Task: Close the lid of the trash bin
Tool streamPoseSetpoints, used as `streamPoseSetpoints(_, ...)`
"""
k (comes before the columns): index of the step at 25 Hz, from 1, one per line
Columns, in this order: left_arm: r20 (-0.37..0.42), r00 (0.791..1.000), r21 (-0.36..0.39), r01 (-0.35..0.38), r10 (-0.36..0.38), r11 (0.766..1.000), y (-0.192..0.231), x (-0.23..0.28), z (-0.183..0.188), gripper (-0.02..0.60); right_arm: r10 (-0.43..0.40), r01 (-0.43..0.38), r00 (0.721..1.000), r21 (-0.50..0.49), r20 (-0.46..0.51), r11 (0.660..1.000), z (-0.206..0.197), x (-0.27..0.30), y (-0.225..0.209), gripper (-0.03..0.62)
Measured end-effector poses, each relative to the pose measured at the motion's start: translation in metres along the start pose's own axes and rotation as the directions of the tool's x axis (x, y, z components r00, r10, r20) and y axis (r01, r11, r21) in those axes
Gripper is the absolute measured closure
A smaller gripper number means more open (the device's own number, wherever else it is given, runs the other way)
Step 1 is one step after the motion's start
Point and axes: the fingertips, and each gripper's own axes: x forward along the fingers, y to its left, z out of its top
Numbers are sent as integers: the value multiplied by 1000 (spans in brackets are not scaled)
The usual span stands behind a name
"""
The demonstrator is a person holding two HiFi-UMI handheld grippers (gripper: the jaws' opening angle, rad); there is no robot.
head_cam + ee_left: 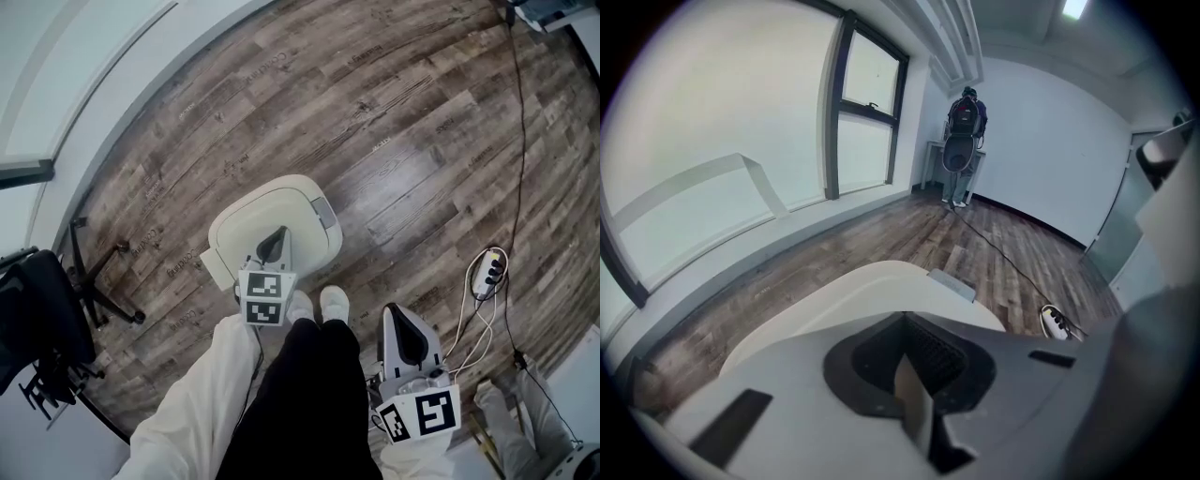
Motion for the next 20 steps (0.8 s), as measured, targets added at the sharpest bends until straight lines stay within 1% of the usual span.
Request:
streamPoseSetpoints(8, -4, 1000, 8, -8, 8, 1000, 0, 2, -1, 575, 1, -1, 1000, 3, 1, 1000, 1, 3, -4, 571)
streamPoseSetpoints(15, 11, 1000, 17, -23, 23, 1000, 0, 3, -3, 574, 3, -3, 1000, 8, -6, 1000, -5, 3, -3, 571)
streamPoseSetpoints(20, -7, 1000, 11, -20, 20, 1000, 1, 7, -5, 574, 1, -1, 1000, 9, -9, 1000, -5, 5, -5, 571)
